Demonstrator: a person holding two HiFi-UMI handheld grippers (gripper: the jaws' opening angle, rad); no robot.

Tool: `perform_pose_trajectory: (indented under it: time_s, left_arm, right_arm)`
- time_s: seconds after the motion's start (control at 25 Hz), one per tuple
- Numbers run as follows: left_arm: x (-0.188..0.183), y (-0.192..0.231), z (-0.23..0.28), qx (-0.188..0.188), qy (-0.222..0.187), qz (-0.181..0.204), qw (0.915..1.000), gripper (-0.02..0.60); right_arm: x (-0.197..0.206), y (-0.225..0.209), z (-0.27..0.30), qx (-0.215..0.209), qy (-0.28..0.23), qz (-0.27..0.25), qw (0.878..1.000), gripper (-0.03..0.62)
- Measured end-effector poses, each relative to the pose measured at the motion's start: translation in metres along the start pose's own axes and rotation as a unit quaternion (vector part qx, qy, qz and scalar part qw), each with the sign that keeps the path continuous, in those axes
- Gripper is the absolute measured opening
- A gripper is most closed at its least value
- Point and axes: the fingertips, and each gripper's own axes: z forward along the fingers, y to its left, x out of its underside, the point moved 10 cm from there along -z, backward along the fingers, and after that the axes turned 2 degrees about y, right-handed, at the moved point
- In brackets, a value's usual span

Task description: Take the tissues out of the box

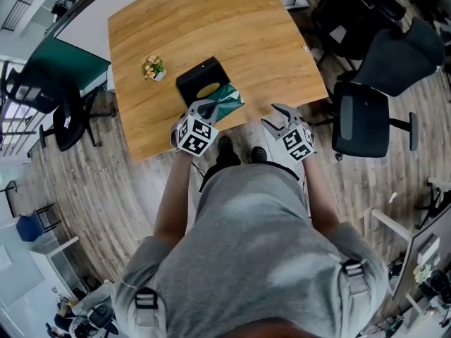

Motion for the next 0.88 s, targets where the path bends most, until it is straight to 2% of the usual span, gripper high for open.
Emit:
perform_pose_trajectory:
  time_s: [0.88]
  left_arm:
    - [-0.002,-0.03,-0.003,-0.017,0.005,-0.012,0.9998,0.018]
  right_arm:
    - [0.013,-0.003,-0.014,-0.012,-0.009,-0.019,1.0,0.23]
